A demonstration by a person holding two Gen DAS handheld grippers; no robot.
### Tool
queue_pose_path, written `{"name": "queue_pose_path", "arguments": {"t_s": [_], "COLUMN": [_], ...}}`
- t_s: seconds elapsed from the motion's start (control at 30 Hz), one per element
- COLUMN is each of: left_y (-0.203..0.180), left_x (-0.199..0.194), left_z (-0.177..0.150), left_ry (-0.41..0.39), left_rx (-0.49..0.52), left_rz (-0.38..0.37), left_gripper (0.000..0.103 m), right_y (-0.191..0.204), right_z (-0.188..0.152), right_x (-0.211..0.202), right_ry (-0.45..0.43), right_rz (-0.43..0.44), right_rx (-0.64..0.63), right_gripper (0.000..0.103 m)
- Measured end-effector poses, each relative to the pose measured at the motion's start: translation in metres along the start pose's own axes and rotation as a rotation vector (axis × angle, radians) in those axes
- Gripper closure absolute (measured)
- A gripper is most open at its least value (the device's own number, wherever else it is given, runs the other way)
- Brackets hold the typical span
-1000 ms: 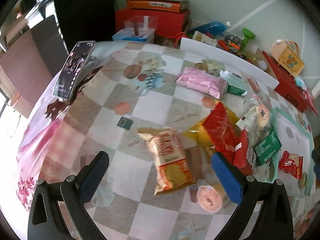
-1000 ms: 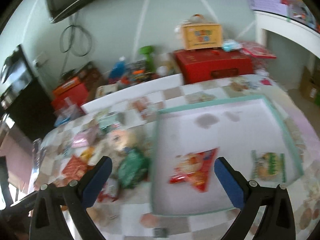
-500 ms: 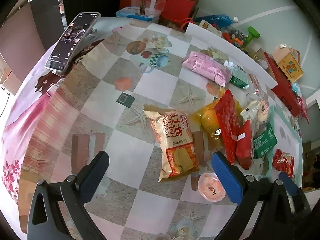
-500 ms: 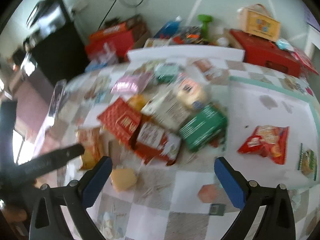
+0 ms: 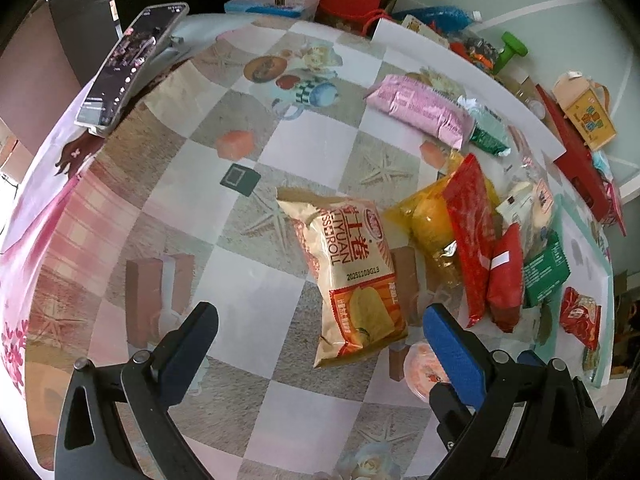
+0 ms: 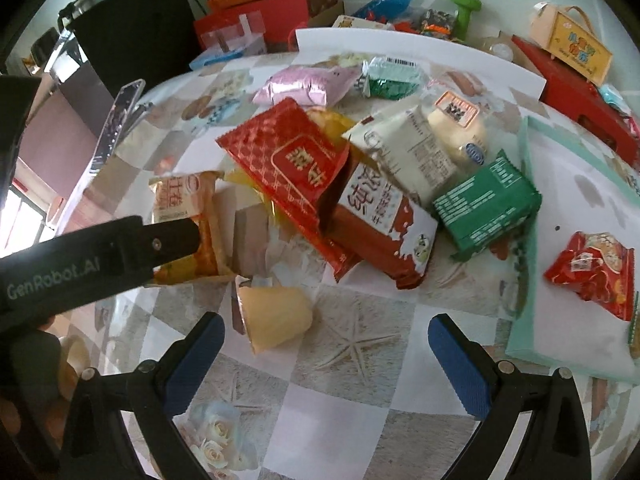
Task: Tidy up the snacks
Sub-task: 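Move both tools back from the tray toward the snack pile, then grasp the yellow Swiss roll bag with the left tool while the right tool grasps the pudding cup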
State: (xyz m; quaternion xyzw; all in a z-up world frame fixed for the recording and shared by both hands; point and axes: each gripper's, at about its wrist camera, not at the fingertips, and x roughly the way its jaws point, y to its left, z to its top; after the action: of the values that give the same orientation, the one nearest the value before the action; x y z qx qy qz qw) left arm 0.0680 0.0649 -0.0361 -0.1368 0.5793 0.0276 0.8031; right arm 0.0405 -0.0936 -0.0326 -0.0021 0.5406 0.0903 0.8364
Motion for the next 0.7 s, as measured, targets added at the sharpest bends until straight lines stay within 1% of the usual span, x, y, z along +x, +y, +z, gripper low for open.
{"name": "queue_pose_path", "arguments": {"t_s": [0.17,0.4,0.53,0.6,0.67,0.7], "left_y": [-0.003,-0.008,-0.010,-0.009,-0.008,-0.005], "left_x": [0.011,0.023,0.031,0.033,0.032,0.031], "left_z": [0.002,0.005,0.009,0.012,0.013,0.015], "left_ry": [0.028,0.054,0.065,0.060,0.049,0.046], "left_rx": [0.002,0.006,0.006,0.002,-0.012,-0.017], "left_rz": [0.000,-0.017,-0.009,-0.005,-0.007,-0.011], "left_gripper": [0.001,0.001,0.001,0.001,0.001,0.004], "right_y": [-0.001,0.005,0.007,0.006,0.003,0.003], "right_z": [0.000,0.002,0.003,0.004,0.004,0.004], "right_x": [0.012,0.020,0.023,0.021,0.021,0.020], "right_ry": [0.038,0.048,0.052,0.045,0.040,0.037], "right_rz": [-0.014,-0.017,-0.024,-0.022,-0.020,-0.018], "right_rx": [0.011,0.005,0.000,0.005,0.010,0.012], "right_gripper": [0.001,0.003,0.009,0.013,0.018,0.020]}}
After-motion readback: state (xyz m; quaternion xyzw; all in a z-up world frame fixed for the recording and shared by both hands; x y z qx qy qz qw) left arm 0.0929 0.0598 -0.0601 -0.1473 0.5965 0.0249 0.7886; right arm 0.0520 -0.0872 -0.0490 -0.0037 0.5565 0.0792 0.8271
